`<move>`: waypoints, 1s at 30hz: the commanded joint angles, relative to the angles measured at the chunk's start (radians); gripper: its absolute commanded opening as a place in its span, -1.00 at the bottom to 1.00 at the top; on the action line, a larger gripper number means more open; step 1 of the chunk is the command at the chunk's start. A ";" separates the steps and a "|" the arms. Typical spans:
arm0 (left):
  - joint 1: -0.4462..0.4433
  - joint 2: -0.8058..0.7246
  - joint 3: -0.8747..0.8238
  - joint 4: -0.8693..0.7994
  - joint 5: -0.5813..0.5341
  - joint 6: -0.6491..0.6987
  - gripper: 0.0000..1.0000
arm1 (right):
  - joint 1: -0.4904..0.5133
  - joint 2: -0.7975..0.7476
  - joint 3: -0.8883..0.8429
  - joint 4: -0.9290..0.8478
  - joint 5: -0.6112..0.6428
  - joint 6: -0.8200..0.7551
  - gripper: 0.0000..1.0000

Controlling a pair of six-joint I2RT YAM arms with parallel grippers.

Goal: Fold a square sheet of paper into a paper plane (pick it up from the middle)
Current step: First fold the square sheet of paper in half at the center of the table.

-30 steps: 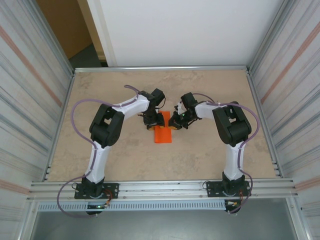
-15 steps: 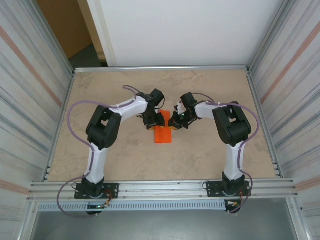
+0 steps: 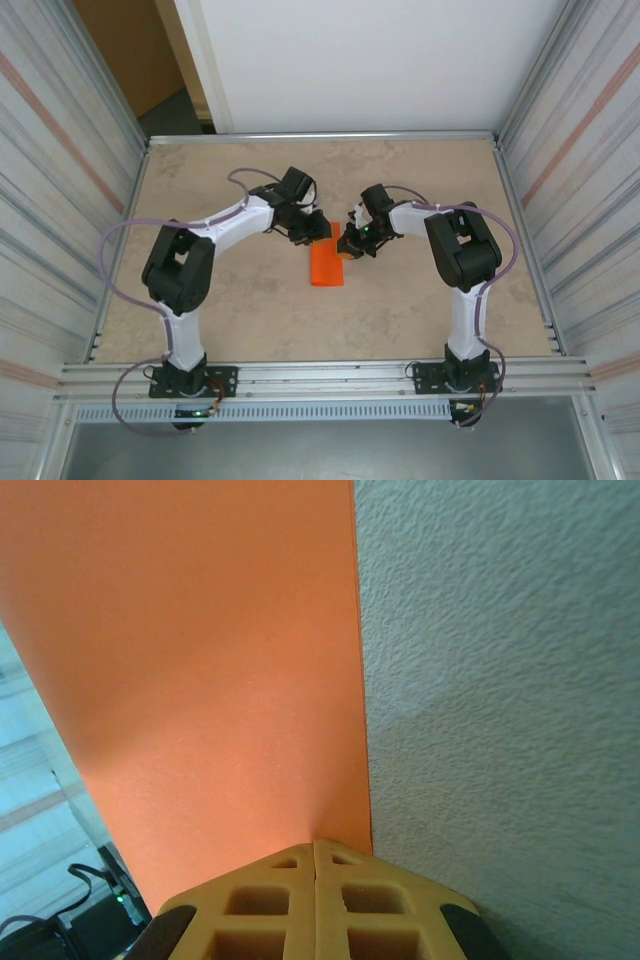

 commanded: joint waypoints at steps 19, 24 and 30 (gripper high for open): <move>0.020 0.164 0.020 -0.035 0.085 0.082 -0.97 | -0.012 0.147 -0.050 -0.171 0.260 -0.023 -0.99; 0.052 0.165 -0.036 -0.012 0.108 0.116 -0.99 | -0.016 0.156 -0.049 -0.195 0.282 -0.028 -0.99; 0.089 0.155 -0.119 0.035 0.138 0.138 -0.99 | -0.015 0.169 -0.047 -0.229 0.312 -0.032 -0.99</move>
